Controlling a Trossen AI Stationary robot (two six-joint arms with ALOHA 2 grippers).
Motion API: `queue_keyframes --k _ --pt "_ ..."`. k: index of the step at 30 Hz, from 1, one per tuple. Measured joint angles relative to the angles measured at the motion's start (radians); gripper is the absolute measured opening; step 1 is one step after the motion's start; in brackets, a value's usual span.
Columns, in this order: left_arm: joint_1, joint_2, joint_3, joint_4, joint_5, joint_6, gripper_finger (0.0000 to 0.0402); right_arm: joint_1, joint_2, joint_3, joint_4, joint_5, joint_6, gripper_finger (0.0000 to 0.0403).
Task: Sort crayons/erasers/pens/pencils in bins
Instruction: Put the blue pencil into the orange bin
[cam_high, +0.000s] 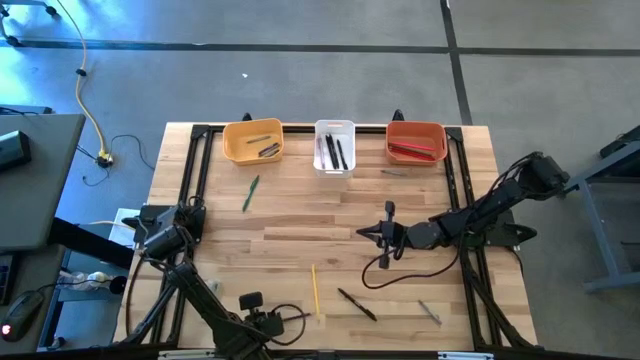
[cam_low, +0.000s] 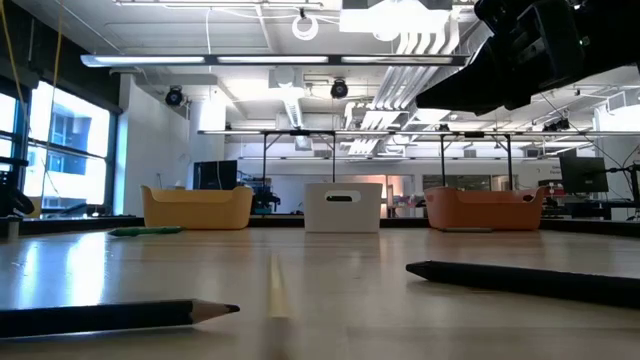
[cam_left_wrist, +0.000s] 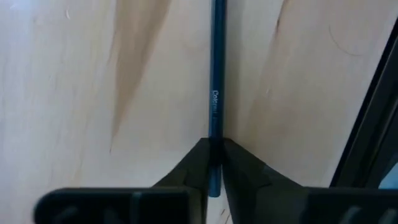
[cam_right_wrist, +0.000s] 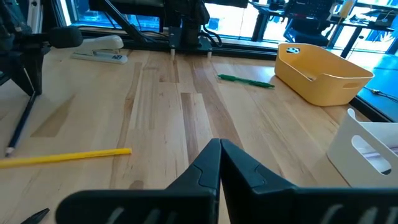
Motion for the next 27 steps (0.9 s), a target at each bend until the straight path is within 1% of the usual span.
queue_keyframes --k 3,7,17,27 --pt "0.000 -0.001 0.000 -0.008 -0.012 0.005 0.0006 0.000 0.000 0.000 0.000 0.000 0.000 0.0000" --pt "-0.007 0.000 0.000 -0.030 -0.034 -0.002 0.0008 0.000 0.000 0.000 0.000 0.000 0.000 0.0000" --pt "-0.035 -0.048 -0.008 -0.146 -0.161 -0.067 0.0001 0.000 0.000 0.000 -0.001 0.000 0.004 0.0000" --pt "-0.065 -0.048 -0.006 -0.140 -0.208 -0.093 0.0001 0.000 0.000 0.000 -0.001 0.000 0.022 0.0000"
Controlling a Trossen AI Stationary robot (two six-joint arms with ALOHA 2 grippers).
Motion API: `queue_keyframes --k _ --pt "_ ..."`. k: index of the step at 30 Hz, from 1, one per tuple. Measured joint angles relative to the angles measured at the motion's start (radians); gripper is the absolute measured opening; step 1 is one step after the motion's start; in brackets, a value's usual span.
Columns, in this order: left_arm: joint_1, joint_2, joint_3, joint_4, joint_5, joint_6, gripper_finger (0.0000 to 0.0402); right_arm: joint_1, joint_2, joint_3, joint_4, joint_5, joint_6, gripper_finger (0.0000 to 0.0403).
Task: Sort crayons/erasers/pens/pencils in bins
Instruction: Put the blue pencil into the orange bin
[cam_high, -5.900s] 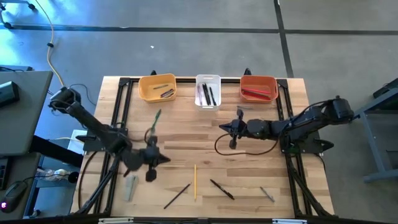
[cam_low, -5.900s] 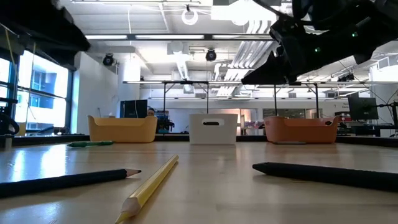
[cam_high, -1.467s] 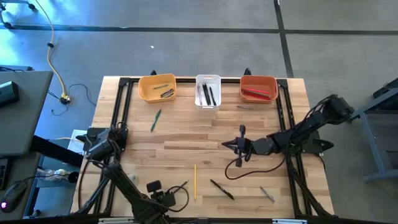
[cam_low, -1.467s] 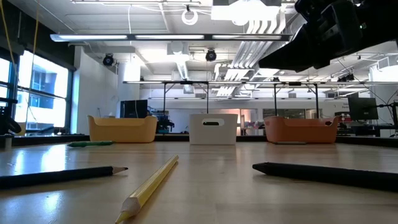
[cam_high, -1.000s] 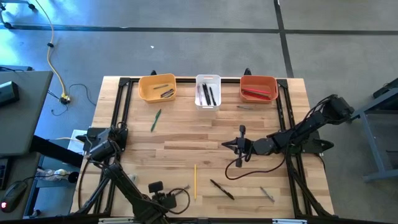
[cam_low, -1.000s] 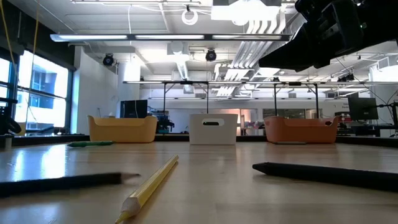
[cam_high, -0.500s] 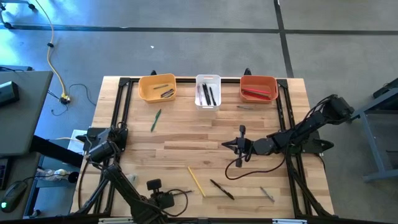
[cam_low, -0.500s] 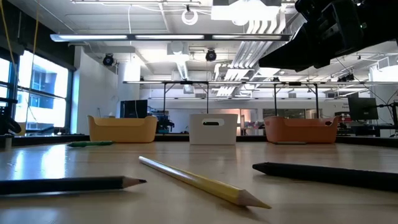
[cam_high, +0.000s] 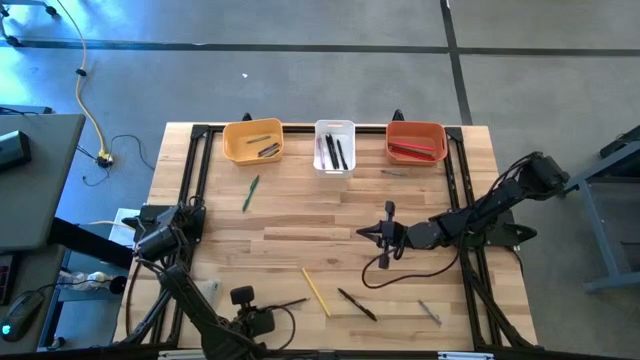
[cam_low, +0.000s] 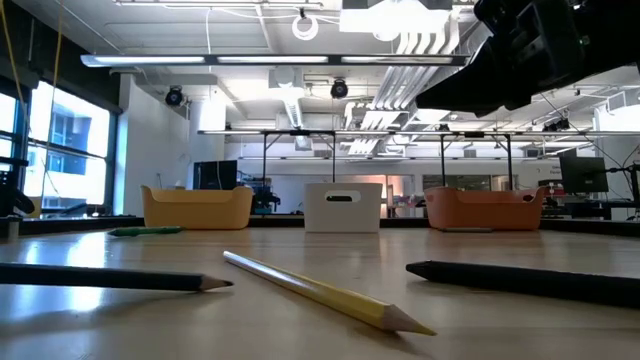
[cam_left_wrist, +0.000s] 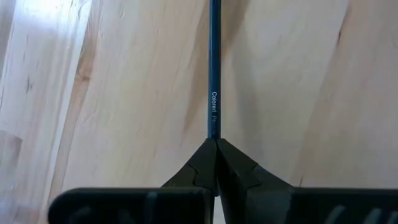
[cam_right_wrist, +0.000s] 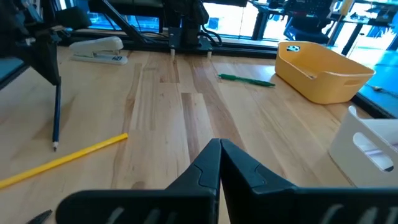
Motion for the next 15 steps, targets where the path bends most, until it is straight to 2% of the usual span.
queue_keyframes --k 3,10,15 --pt "-0.010 0.000 0.000 0.013 0.000 -0.007 0.0001 0.000 0.000 0.000 0.000 -0.011 0.025 0.0000" --pt "-0.016 0.003 0.001 0.067 -0.027 0.002 0.0001 0.004 0.000 0.000 0.019 -0.115 0.091 0.0000" --pt "-0.020 0.002 0.002 0.069 -0.064 0.041 0.0000 0.039 0.000 0.003 0.031 -0.123 0.089 0.0000"
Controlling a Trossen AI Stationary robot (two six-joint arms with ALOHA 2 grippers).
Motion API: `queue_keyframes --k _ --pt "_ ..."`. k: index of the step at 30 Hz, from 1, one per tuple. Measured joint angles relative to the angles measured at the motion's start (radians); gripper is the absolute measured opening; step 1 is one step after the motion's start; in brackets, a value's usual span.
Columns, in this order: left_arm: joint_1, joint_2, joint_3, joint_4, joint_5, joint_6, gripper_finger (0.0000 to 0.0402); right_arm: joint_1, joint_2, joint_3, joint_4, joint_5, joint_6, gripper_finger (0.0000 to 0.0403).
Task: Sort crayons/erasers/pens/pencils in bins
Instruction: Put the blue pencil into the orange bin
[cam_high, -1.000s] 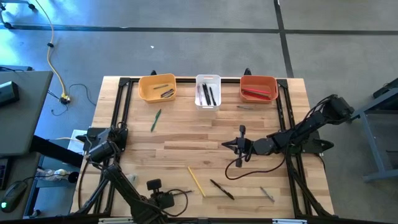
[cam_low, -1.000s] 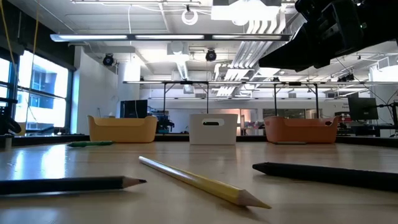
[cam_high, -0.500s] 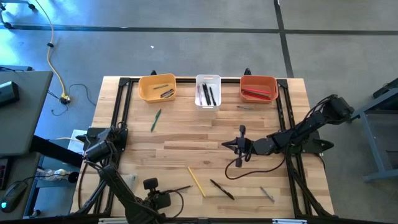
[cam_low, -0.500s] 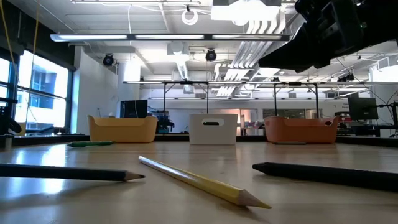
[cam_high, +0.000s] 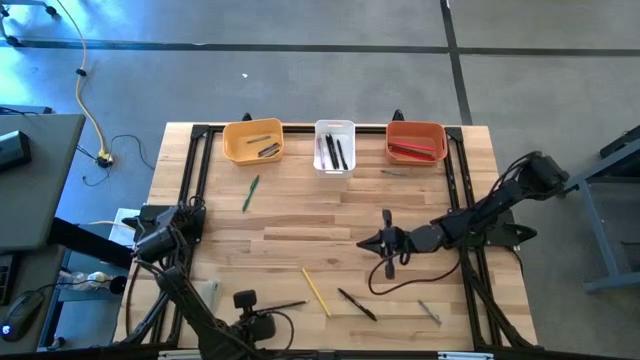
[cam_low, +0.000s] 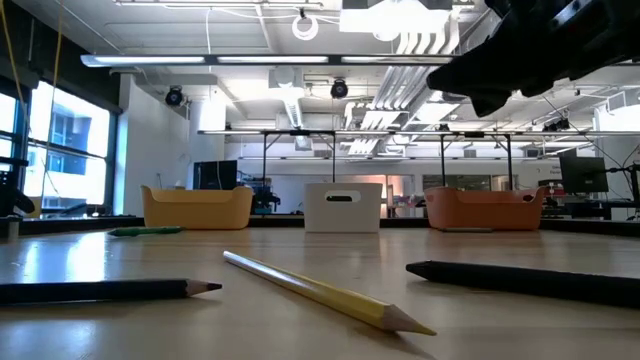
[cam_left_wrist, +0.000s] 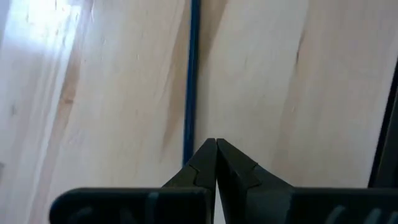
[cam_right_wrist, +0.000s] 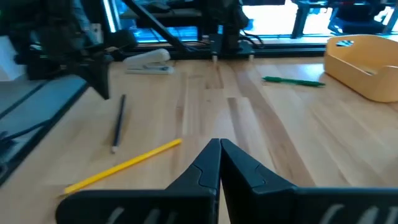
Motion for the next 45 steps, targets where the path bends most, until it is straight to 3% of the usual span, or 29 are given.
queue_keyframes --k 8,16,24,30,36,40,45 --pt "-0.016 -0.101 0.002 -0.022 0.057 0.137 0.0000 0.021 0.000 0.000 0.010 -0.001 -0.002 0.0000" --pt "-0.016 -0.112 -0.001 0.044 0.135 0.231 0.0000 0.021 0.000 0.000 0.018 0.000 -0.002 0.0000" --pt "0.004 -0.130 -0.231 0.474 0.197 0.274 0.0001 0.021 0.000 0.000 0.018 0.003 -0.003 0.0000" --pt "0.008 -0.226 -0.269 0.420 0.145 0.325 0.0001 0.021 0.000 0.000 0.018 0.003 -0.003 0.0000" --pt "0.039 -0.388 -0.491 0.546 0.166 0.181 0.0005 0.021 0.000 0.000 0.021 0.010 -0.003 0.0000" --pt "0.056 -0.432 -0.591 0.617 0.177 0.132 0.0035 0.021 0.000 0.000 0.021 0.010 -0.003 0.0000" --pt "0.053 -0.396 -0.610 0.608 0.204 0.116 0.0088 0.021 0.000 0.000 0.021 0.010 -0.003 0.0000"
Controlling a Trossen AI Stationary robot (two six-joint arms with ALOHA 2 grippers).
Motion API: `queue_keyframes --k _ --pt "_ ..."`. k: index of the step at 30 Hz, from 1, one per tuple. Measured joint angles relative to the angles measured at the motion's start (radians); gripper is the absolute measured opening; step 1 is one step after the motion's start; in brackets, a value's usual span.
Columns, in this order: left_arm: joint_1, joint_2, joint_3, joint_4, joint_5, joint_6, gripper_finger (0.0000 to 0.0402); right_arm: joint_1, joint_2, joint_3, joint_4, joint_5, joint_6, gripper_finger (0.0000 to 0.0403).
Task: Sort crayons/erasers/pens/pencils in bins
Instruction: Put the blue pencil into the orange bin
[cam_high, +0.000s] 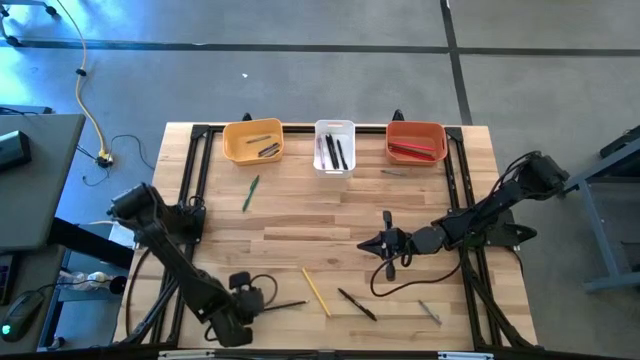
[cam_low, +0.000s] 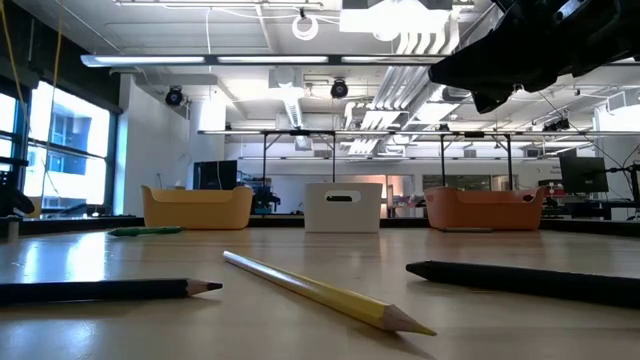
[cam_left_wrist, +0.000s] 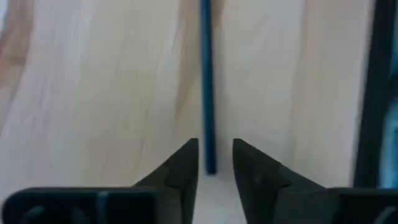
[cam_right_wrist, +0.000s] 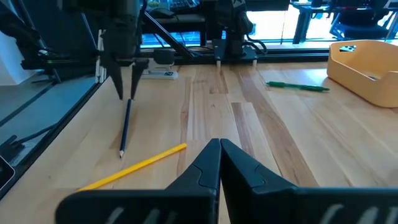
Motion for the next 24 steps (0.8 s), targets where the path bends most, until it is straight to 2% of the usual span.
queue_keyframes --k 4,9,17,21,24 --pt "-0.010 0.024 0.000 -0.018 0.001 0.009 0.0118 0.000 0.000 0.000 0.008 0.000 0.000 0.0000" --pt "-0.024 0.039 0.001 -0.037 -0.010 0.002 0.0120 0.000 0.000 0.000 0.018 0.000 0.000 0.0000" --pt "-0.050 0.099 0.007 -0.026 -0.077 -0.009 0.0058 0.005 0.000 0.014 0.017 0.000 -0.017 0.0000" --pt "-0.058 0.106 0.000 -0.006 -0.101 -0.024 0.0017 0.037 0.032 0.094 -0.056 0.032 -0.045 0.0000" --pt "-0.058 0.106 -0.014 0.021 -0.116 -0.034 0.0007 0.056 0.101 0.179 -0.120 0.035 -0.050 0.0000"
